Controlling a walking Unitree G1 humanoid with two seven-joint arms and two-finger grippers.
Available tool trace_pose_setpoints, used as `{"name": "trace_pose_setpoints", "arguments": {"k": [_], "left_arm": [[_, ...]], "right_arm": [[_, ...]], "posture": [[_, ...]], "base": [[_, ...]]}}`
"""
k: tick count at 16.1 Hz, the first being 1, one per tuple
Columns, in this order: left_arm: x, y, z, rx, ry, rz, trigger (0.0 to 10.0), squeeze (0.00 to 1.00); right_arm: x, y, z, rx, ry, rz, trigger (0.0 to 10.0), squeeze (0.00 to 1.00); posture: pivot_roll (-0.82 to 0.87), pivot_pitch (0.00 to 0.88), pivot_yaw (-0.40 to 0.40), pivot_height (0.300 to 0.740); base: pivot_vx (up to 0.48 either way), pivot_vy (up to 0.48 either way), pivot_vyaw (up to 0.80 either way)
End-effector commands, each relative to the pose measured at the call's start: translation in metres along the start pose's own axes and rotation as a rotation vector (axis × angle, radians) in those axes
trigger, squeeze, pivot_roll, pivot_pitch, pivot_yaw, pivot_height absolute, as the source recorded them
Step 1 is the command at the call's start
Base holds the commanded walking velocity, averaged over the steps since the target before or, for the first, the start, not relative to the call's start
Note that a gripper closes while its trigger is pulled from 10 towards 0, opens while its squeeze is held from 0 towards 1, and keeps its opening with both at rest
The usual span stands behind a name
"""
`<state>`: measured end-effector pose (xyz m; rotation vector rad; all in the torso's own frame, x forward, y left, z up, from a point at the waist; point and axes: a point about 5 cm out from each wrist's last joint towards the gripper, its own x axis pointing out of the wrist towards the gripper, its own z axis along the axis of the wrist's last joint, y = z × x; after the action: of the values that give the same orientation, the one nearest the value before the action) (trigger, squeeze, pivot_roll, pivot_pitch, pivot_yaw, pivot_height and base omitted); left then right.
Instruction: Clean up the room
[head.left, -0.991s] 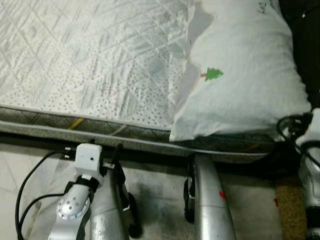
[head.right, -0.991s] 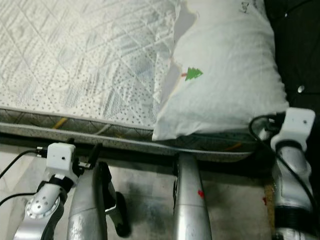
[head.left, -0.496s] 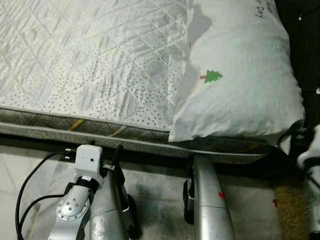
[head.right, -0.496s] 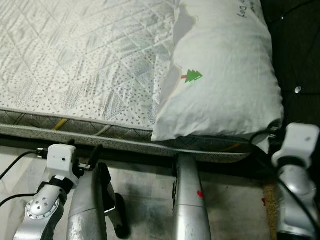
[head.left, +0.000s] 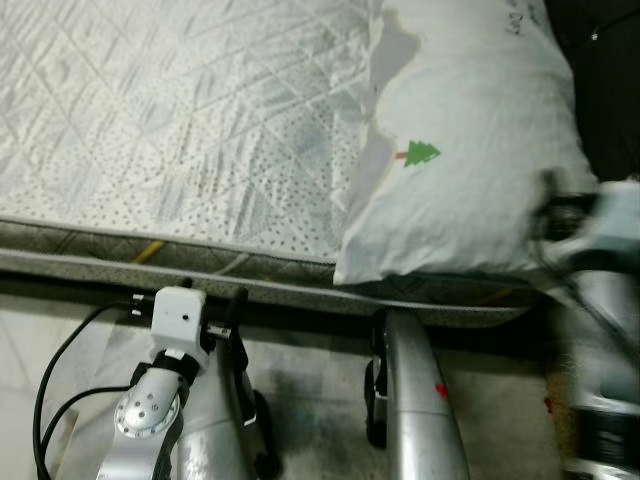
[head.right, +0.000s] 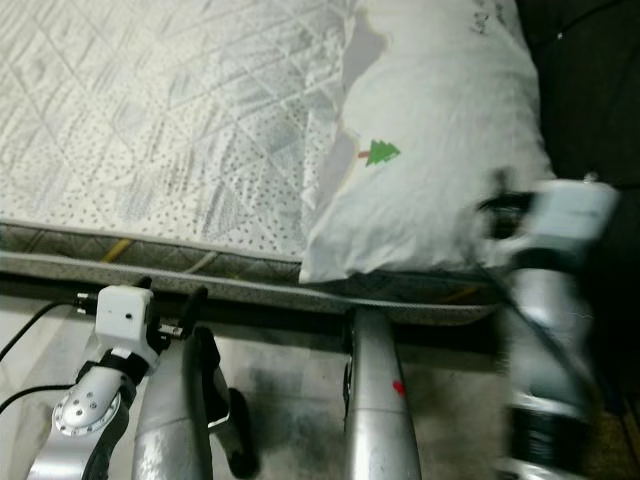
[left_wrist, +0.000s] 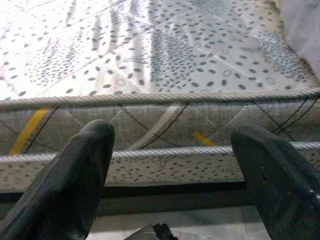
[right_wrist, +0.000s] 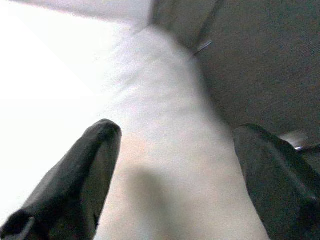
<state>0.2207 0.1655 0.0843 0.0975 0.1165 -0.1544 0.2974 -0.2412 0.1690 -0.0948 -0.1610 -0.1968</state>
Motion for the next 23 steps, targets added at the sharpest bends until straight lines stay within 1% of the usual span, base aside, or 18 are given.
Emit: {"name": "trace_pose_setpoints", "arguments": {"k": [1,2,3,4,5,6,8,10,12,13,15,16,17,19,20,21,22,23], "left_arm": [[-0.004,0.001,-0.006,-0.012,0.031,0.008,10.0,0.0],[-0.004,0.001,-0.006,-0.013,0.03,0.01,10.0,0.0],[-0.005,0.001,-0.005,-0.014,0.03,0.015,10.0,0.0],[-0.005,0.002,-0.005,-0.014,0.029,0.017,10.0,0.0],[-0.003,0.003,-0.002,0.0,0.015,0.018,10.0,0.0],[-0.002,0.004,0.0,0.01,0.005,0.014,10.0,0.0],[0.005,0.002,0.004,0.029,-0.014,0.005,10.0,0.0],[0.013,0.0,0.005,0.03,-0.026,-0.013,10.0,0.0],[0.026,-0.003,0.013,0.019,-0.066,-0.005,10.0,0.0],[0.031,-0.004,0.017,0.011,-0.087,0.004,10.0,0.0],[0.035,-0.005,0.017,-0.014,-0.102,0.035,10.0,0.0],[0.036,-0.004,0.016,-0.024,-0.102,0.047,10.0,0.0],[0.036,-0.004,0.013,-0.042,-0.096,0.062,10.0,0.0],[0.04,-0.003,0.013,-0.048,-0.1,0.067,10.0,0.0],[0.041,-0.003,0.013,-0.054,-0.098,0.069,10.0,0.0],[0.046,-0.005,0.013,-0.048,-0.105,0.057,10.0,0.0],[0.047,-0.005,0.013,-0.047,-0.107,0.056,10.0,0.0],[0.053,-0.005,0.018,-0.043,-0.123,0.059,10.0,0.0]], "right_arm": [[-0.004,0.007,-0.018,-0.01,0.086,0.032,10.0,1.0],[-0.006,0.011,-0.03,-0.013,0.136,0.036,10.0,1.0],[-0.015,0.013,-0.06,0.061,0.276,-0.004,10.0,1.0],[-0.018,0.014,-0.067,0.078,0.313,-0.008,10.0,1.0],[-0.016,0.018,-0.062,0.05,0.275,0.037,10.0,1.0],[-0.012,0.022,-0.052,-0.013,0.211,0.092,10.0,1.0],[-0.001,0.035,-0.02,-0.062,0.041,0.221,10.0,1.0],[0.005,0.043,-0.003,-0.087,-0.046,0.285,10.0,1.0],[-0.006,0.055,-0.003,-0.019,-0.034,0.358,10.0,1.0],[-0.014,0.059,-0.007,0.019,-0.022,0.36,10.0,1.0],[-0.026,0.052,-0.019,0.042,-0.013,0.228,10.0,1.0],[-0.03,0.049,-0.022,0.004,-0.022,0.194,10.0,1.0],[-0.038,0.045,-0.033,0.027,0.025,0.124,10.0,0.0],[-0.051,0.038,-0.044,0.08,0.084,0.036,10.0,0.0],[-0.054,0.038,-0.045,0.052,0.086,0.052,10.0,0.0],[-0.056,0.038,-0.044,0.062,0.066,0.082,10.0,0.0],[-0.055,0.038,-0.044,0.062,0.06,0.08,10.0,0.0],[-0.048,0.034,-0.043,0.056,0.054,0.057,10.0,0.0]], "posture": [[-0.03,0.24,0.0,0.552],[-0.02,0.239,-0.002,0.552],[-0.01,0.239,-0.004,0.552],[-0.01,0.238,-0.002,0.552],[-0.01,0.233,0.005,0.552],[-0.01,0.232,0.007,0.552],[-0.03,0.219,0.026,0.552],[-0.04,0.201,0.04,0.552],[-0.05,0.155,0.039,0.552],[-0.05,0.136,0.033,0.552],[-0.04,0.071,0.019,0.552],[-0.04,0.067,0.02,0.552],[-0.04,0.043,0.023,0.552],[-0.06,0.03,0.037,0.552],[-0.07,0.025,0.043,0.552],[-0.08,0.021,0.044,0.552],[-0.08,0.022,0.046,0.552],[-0.07,0.014,0.045,0.566]], "base": [[0.0,0.0,0.0],[0.0,0.0,0.0],[0.0,0.0,0.0],[0.0,0.0,0.0],[0.0,0.0,0.0],[0.0,0.0,0.0],[0.0,0.0,0.0],[0.0,0.0,0.0],[0.0,0.0,0.0],[0.0,0.0,0.0],[0.0,0.0,0.0],[0.0,0.0,0.0],[0.0,0.0,0.0],[0.0,0.0,0.0],[0.0,0.0,0.0],[0.0,0.0,0.0],[0.0,0.0,0.0],[0.0,0.0,0.0]]}}
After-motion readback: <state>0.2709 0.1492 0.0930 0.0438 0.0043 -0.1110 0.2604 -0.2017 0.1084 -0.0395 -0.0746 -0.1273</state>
